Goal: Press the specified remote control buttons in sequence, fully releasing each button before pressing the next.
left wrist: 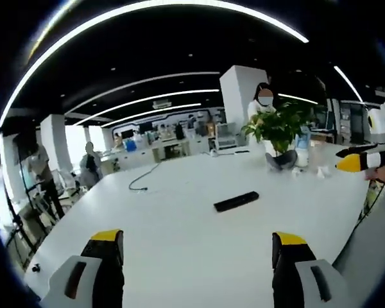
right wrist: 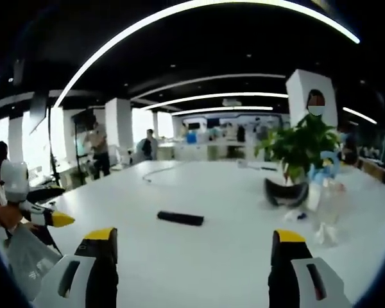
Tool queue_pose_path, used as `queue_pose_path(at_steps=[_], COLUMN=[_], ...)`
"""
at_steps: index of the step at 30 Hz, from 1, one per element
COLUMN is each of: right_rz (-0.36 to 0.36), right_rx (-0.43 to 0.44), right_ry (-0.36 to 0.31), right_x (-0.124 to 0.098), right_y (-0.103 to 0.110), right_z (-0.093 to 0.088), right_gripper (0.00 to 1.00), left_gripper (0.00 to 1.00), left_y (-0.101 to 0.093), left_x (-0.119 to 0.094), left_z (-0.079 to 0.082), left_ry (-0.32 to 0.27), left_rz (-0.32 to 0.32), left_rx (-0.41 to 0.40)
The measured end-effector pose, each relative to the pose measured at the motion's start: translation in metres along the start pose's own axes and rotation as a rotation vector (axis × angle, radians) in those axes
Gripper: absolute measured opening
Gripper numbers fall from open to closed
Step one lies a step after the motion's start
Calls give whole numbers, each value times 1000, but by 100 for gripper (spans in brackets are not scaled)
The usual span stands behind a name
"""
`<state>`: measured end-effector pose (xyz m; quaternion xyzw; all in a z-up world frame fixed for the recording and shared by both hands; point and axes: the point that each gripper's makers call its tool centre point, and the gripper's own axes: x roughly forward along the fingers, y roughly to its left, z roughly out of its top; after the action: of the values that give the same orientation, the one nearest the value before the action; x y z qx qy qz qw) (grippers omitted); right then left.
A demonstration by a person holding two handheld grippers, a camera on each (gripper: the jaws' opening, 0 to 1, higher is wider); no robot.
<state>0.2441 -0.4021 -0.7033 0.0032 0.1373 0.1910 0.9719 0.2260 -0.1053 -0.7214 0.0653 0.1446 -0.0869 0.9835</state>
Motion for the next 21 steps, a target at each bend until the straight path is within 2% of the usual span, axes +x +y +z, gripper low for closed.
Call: queue_pose_path(at_steps=[2, 4, 6, 10, 12, 15, 18, 21], right_rz=[4, 4, 3, 10, 12, 9, 1, -2], right_rx=[0, -6, -12, -18, -24, -33, -23, -10], right_ry=[8, 13, 19, 31, 33, 32, 37, 31], right_x=[0, 1, 1, 2, 2, 1, 0, -1], right_y=[1, 2, 3, 6, 7, 8, 5, 3], right_z=[-1, -2, -3, -5, -5, -5, -6, -5], right_gripper=[98, 98, 98, 97, 97, 97, 97, 97], left_gripper=[100, 100, 100, 100, 100, 100, 100, 100], left_y=[1, 3, 2, -2, -2, 0, 0, -8], left_x=[1, 1, 5, 7, 6, 4, 2, 2], left_z=[-5, -3, -5, -15, -20, -22, -17, -20], left_ry=[31, 10, 9, 61, 94, 111, 81, 100], left_rz=[8, 29, 30, 5, 9, 24, 31, -7], left_rx=[19, 55, 50, 46, 31, 28, 51, 50])
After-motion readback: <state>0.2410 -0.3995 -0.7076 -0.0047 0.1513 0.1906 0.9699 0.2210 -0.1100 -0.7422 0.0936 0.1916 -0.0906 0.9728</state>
